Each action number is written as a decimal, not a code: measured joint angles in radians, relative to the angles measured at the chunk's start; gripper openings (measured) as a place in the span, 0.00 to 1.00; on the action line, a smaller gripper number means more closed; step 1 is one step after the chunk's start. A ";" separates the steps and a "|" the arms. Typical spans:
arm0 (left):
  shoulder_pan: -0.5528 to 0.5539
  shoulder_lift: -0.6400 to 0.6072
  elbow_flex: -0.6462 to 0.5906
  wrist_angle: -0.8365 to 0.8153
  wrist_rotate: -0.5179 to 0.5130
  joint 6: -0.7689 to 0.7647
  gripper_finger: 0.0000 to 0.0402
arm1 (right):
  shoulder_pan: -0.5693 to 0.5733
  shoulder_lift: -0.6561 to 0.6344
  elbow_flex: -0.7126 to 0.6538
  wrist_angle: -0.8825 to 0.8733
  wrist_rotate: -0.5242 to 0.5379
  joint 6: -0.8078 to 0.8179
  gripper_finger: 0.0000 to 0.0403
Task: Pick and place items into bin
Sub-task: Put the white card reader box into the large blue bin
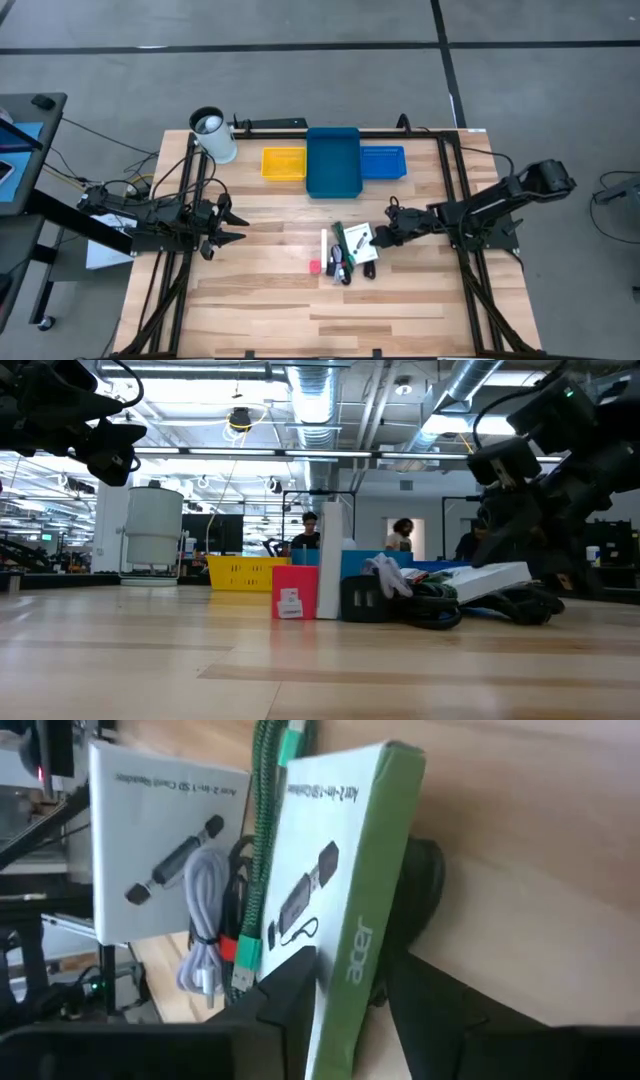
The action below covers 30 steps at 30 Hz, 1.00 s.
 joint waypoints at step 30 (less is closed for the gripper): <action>0.000 0.000 0.000 0.000 0.000 0.000 0.40 | -0.041 0.106 0.043 0.067 -0.128 -0.068 0.13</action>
